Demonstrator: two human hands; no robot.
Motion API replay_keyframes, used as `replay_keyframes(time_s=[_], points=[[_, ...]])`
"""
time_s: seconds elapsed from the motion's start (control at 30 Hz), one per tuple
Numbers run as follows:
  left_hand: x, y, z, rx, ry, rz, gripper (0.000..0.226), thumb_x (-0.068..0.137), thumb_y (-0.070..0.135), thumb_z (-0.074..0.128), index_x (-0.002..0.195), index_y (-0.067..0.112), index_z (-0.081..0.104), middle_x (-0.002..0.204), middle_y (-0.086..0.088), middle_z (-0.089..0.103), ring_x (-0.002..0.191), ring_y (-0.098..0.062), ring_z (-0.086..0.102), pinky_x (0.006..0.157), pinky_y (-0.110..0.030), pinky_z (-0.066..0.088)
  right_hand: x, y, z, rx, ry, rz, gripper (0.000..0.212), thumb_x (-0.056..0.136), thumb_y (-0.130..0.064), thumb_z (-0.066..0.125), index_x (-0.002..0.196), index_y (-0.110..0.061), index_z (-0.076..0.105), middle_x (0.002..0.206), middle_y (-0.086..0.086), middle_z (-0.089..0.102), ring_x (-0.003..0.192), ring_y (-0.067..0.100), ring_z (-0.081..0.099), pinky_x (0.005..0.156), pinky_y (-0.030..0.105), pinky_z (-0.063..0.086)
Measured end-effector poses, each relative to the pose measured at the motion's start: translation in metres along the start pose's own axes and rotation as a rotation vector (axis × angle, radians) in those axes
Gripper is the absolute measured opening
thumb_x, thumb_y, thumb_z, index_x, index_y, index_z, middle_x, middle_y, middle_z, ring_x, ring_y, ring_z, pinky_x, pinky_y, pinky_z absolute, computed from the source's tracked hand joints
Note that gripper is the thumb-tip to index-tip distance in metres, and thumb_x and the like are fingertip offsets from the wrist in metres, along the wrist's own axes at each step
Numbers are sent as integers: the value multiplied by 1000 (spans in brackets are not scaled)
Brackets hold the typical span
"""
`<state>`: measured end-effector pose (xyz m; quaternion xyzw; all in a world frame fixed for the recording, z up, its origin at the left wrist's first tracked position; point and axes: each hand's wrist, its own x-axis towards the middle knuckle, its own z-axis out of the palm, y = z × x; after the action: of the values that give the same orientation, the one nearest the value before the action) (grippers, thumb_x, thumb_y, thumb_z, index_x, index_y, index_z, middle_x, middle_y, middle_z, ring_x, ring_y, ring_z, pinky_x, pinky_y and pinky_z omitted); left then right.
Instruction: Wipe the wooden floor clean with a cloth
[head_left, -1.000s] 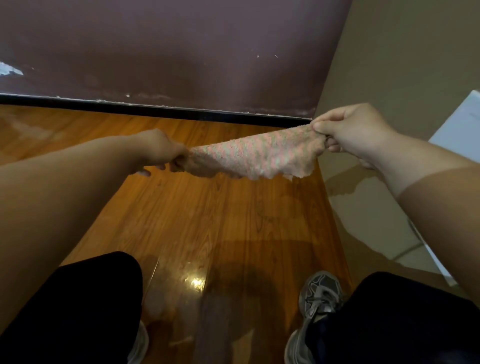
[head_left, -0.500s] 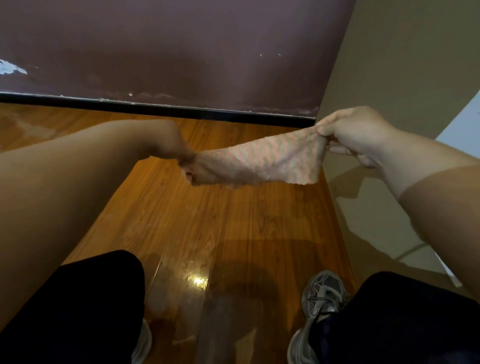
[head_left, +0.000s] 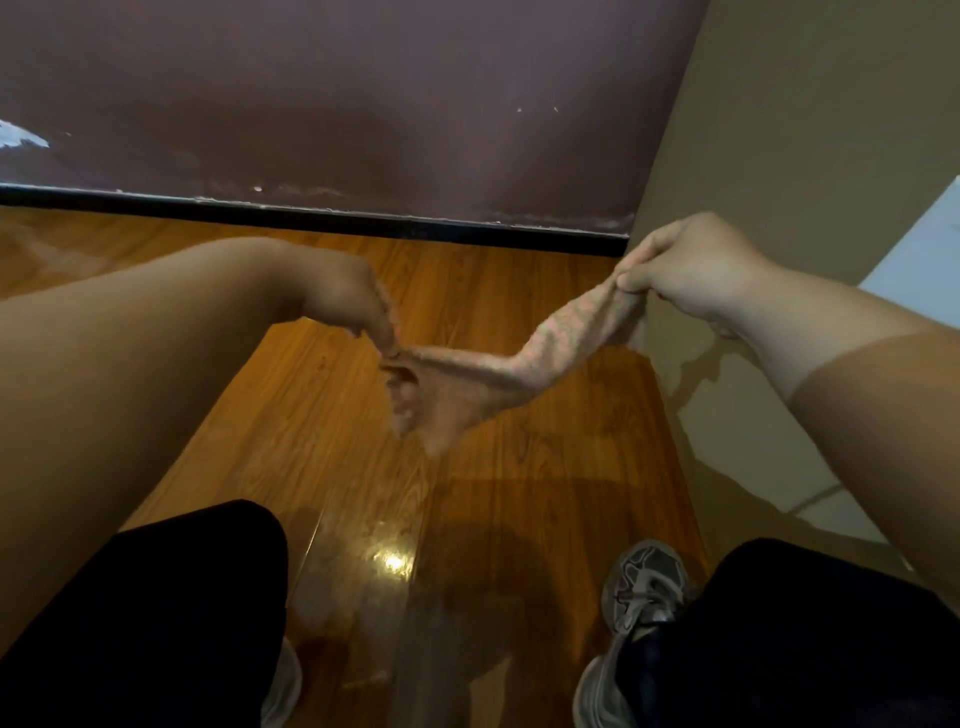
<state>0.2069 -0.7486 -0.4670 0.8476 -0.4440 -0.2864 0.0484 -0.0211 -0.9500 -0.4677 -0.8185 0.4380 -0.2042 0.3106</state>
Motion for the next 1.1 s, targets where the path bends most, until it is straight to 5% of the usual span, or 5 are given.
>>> replay_keyframes(time_s=[0.2, 0.43, 0.7, 0.87, 1.1], points=[[3, -1, -5, -99, 30, -34, 14, 73, 31, 74, 65, 20, 72, 72, 3, 59, 69, -13, 53, 58, -28, 37, -3, -3, -3, 358, -77, 163, 13, 86, -7, 64, 80, -16, 72, 93, 3, 70, 94, 17, 65, 77, 27, 54], [11, 2, 13, -505, 103, 72, 19, 96, 20, 48, 84, 12, 59, 72, -5, 54, 61, -13, 48, 57, -26, 42, -5, -12, -13, 451, -106, 104, 13, 84, -12, 70, 72, -17, 68, 61, -6, 64, 52, 3, 58, 50, 15, 46], [11, 2, 12, -633, 3, 107, 37, 75, 35, 71, 104, 12, 69, 103, -5, 69, 95, -17, 65, 80, -28, 52, -8, -13, -11, 527, -45, 166, 14, 83, -7, 71, 74, -15, 63, 77, 2, 66, 66, 10, 63, 56, 21, 53], [10, 34, 8, -831, 39, 258, 9, 88, 16, 64, 96, 15, 61, 76, -2, 62, 63, -6, 62, 58, -19, 52, -18, -26, 7, 624, -111, 174, 10, 82, -2, 71, 86, -6, 63, 76, 9, 66, 60, 12, 68, 54, 19, 54], [7, 63, 4, -993, -19, 338, 24, 91, 1, 56, 113, 7, 63, 101, -11, 73, 97, -17, 70, 71, -20, 56, -27, -50, 32, 807, -324, 81, 10, 83, 2, 66, 91, -3, 71, 87, 8, 74, 82, 16, 71, 68, 24, 58]])
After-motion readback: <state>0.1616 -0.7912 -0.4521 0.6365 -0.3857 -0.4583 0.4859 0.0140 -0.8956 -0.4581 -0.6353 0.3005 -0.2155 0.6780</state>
